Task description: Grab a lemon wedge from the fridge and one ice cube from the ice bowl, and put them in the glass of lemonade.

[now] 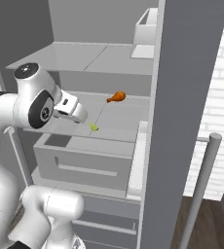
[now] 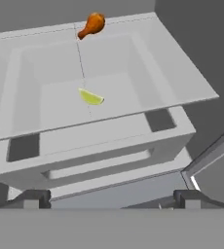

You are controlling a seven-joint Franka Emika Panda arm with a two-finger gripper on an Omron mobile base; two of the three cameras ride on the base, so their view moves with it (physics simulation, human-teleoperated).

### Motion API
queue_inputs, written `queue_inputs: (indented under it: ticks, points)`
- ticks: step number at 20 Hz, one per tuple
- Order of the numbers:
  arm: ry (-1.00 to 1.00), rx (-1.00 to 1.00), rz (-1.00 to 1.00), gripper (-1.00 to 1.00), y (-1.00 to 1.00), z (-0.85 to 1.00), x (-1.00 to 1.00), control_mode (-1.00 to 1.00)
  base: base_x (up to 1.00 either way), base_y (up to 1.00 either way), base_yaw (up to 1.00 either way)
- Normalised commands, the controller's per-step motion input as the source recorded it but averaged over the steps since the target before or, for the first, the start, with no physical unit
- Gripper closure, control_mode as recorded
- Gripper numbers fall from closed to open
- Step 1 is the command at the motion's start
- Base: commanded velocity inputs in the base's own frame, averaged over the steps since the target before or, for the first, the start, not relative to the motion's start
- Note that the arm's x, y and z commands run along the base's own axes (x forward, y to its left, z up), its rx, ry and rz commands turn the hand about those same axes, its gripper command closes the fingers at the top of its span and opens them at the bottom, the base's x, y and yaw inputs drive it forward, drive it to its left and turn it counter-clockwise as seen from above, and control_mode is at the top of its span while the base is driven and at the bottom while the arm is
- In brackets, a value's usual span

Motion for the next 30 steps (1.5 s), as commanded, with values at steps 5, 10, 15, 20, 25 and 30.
queue_inputs:
  ticks: [5,10,15,20,25,30]
  points:
    - [0.14,-0.07,0.25,-1.0,-0.22,-0.39,0.12,-1.0,0.0,0.0,0.0]
    - [0.11,-0.11,0.16,-1.0,0.05,-0.12,0.67,-1.0,0.0,0.0,0.0]
    - [0.03,-0.04,0.08,-1.0,0.01,-0.13,0.48,-1.0,0.0,0.0,0.0]
    - [0.01,-0.01,0.07,-1.0,0.03,-0.24,0.27,-1.0,0.0,0.0,0.0]
    - [0.0,0.0,0.06,-1.0,0.0,-0.71,0.42,-1.0,0.0,0.0,0.0]
    - [0.0,0.0,0.07,-1.0,0.01,-0.71,0.57,-1.0,0.0,0.0,0.0]
